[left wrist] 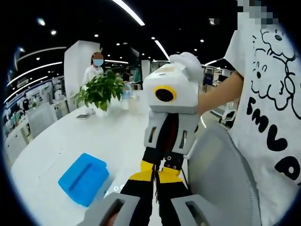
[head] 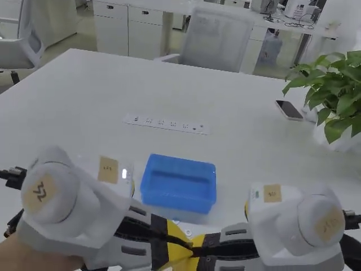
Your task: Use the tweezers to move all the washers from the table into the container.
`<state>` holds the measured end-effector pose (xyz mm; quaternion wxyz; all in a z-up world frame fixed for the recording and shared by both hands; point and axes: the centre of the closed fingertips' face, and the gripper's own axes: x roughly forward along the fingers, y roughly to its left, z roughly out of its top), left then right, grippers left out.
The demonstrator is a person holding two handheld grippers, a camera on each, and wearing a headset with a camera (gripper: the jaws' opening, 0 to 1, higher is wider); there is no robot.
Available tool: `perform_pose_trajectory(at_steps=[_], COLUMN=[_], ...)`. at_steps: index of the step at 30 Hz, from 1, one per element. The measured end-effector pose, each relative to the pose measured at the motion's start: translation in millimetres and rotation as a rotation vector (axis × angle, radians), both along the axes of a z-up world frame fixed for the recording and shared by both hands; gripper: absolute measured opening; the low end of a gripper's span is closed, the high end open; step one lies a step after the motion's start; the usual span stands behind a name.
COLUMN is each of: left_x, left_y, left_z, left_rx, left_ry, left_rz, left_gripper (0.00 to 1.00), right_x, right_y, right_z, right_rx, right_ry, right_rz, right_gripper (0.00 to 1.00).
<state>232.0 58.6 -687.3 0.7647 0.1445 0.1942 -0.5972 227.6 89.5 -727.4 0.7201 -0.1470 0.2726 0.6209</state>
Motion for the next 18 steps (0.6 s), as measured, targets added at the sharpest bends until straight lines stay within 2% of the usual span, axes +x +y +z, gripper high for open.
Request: perform_pose_trajectory(at_steps=[4, 5, 8, 9, 11, 12, 14, 15, 16, 17, 18], left_x=[-3.6, -5.9, -9.2, -7.9, -7.6, -5.1, -2.0, 0.0, 4.2, 6.4, 11.9], left_y=[1.5, 1.2, -0.2, 0.2, 1.1, 2.7, 4.4, 5.0, 6.0, 7.9, 12.7], left_z=[8.7, 9.7, 13.1, 12.8, 13.2, 13.6, 13.9, 14.6, 17.4, 17.8, 17.2], left_rx=[-0.008, 0.004, 0.002, 0.004, 0.004, 0.012, 0.011, -0.003, -0.041, -0.056, -0.074], left_ry=[-0.014, -0.024, -0.038, -0.037, -0.035, -0.052, -0.056, -0.044, -0.040, -0.038, -0.030], left_rz=[-0.004, -0.015, -0.031, -0.023, -0.014, 0.008, 0.039, 0.067, 0.111, 0.134, 0.193], left_gripper=[0.00, 0.00, 0.00, 0.00, 0.00, 0.00, 0.00, 0.00, 0.04, 0.10, 0.15], right_x=[-4.6, -5.5, -4.8, -5.0, -4.5, -1.6, 0.9, 3.6, 5.0, 7.4, 9.9], right_y=[4.6, 6.6, 11.4, 12.5, 14.3, 13.6, 12.6, 11.8, 11.4, 10.8, 10.2], right_z=[-8.6, -8.6, -7.0, -6.1, -4.7, -5.0, -5.3, -5.9, -6.2, -6.8, -7.1], right_rx=[-0.054, -0.050, -0.041, -0.037, -0.032, -0.036, -0.035, -0.037, -0.038, -0.042, -0.047], right_ry=[-0.069, -0.069, -0.080, -0.079, -0.108, -0.121, -0.126, -0.120, -0.119, -0.126, -0.134], right_rz=[0.045, 0.042, 0.042, 0.044, 0.060, 0.048, 0.044, 0.036, 0.033, 0.029, 0.024], right_gripper=[0.06, 0.06, 0.06, 0.06, 0.04, 0.04, 0.03, 0.03, 0.03, 0.03, 0.03])
